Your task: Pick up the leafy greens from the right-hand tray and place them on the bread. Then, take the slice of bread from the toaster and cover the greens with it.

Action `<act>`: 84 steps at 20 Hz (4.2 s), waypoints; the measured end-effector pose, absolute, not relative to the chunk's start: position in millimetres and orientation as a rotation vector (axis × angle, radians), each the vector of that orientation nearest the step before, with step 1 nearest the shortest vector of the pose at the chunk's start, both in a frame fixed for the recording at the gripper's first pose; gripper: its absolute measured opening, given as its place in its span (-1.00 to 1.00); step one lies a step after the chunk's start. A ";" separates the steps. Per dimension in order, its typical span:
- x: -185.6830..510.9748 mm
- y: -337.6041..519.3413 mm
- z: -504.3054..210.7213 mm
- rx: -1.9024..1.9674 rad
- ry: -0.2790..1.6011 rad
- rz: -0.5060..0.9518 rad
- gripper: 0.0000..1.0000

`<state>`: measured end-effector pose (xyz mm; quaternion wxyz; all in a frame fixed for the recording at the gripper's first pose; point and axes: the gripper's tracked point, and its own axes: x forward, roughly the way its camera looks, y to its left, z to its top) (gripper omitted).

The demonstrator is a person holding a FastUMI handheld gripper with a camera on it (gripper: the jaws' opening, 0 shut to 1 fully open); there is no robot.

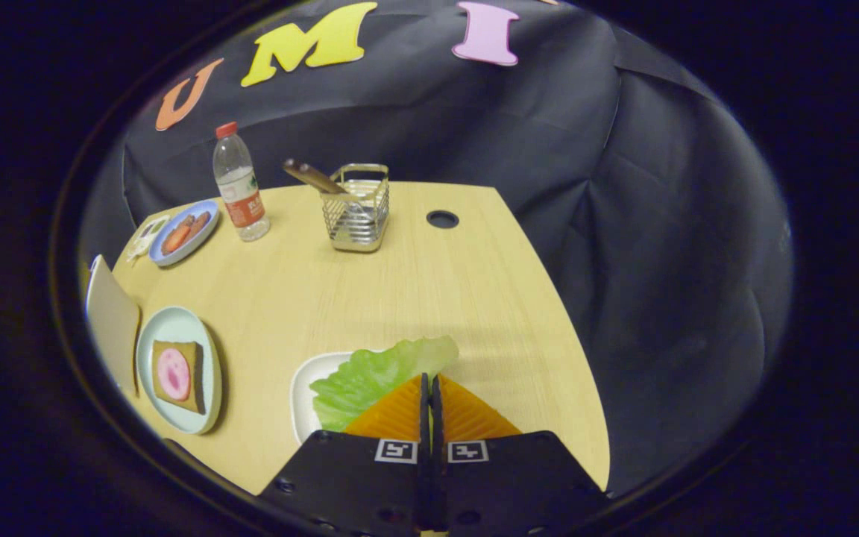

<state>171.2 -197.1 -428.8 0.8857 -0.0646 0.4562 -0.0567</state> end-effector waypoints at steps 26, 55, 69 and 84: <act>71.6 163.6 -343.0 -0.065 0.950 0.242 -1.00; 123.0 79.6 -401.9 -0.061 0.971 0.034 -0.27; 104.8 221.4 -275.2 -0.126 0.824 0.194 0.52; 106.4 325.4 -331.7 -0.086 1.002 0.232 0.42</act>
